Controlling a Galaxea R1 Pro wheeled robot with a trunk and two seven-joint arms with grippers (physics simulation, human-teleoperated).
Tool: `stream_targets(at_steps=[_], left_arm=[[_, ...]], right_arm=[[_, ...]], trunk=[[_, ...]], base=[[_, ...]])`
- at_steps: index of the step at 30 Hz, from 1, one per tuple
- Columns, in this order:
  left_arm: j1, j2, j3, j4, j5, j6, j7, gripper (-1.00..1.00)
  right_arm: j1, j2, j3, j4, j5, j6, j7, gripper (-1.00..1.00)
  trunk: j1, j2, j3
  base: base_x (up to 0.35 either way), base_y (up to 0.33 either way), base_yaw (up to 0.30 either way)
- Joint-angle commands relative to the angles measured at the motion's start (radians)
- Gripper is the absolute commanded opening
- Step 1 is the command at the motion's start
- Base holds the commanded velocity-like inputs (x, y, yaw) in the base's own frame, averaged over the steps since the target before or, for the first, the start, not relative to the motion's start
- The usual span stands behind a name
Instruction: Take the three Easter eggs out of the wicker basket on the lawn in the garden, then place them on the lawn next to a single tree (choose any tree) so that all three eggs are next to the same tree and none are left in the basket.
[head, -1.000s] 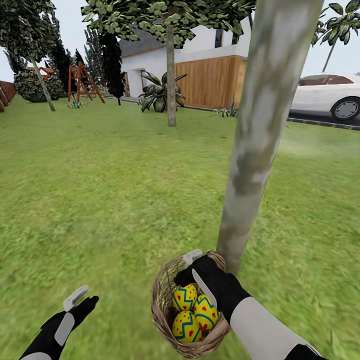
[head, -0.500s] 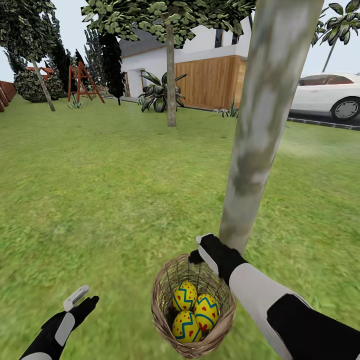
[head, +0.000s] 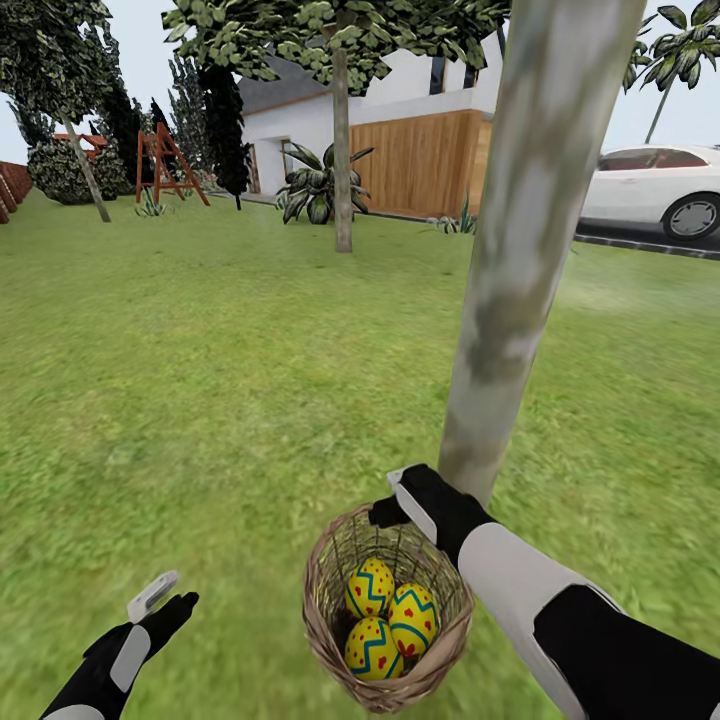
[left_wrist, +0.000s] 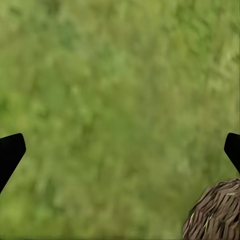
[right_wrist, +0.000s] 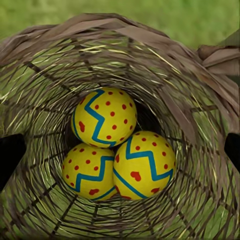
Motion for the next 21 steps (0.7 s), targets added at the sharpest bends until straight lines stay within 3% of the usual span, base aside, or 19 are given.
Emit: stream_targets(at_steps=[1, 8, 15, 21], left_arm=[[0.000, 0.000, 0.003, -0.002, 0.010, 0.007, 0.000, 1.00], [0.000, 0.000, 0.003, -0.002, 0.010, 0.007, 0.000, 1.00], [0.000, 0.000, 0.003, -0.002, 0.010, 0.007, 0.000, 1.00], [0.000, 0.000, 0.003, -0.002, 0.010, 0.007, 0.000, 1.00]], right_arm=[[-0.004, 0.000, 0.005, -0.001, -0.011, 0.013, -0.006, 1.00], [-0.019, 0.000, 0.005, -0.004, -0.014, 0.054, 0.015, 1.00], [-0.033, 0.000, 0.005, -0.003, -0.084, 0.077, 0.048, 1.00], [-0.042, 0.000, 0.002, -0.004, -0.095, 0.078, 0.047, 1.00]], trunk=[[0.004, -0.008, -0.004], [0.031, -0.057, -0.026], [0.057, -0.106, -0.048], [0.080, -0.148, -0.067]], base=[[0.000, 0.000, 0.000], [0.000, 0.000, 0.000], [0.000, 0.000, 0.000], [0.000, 0.000, 0.000]])
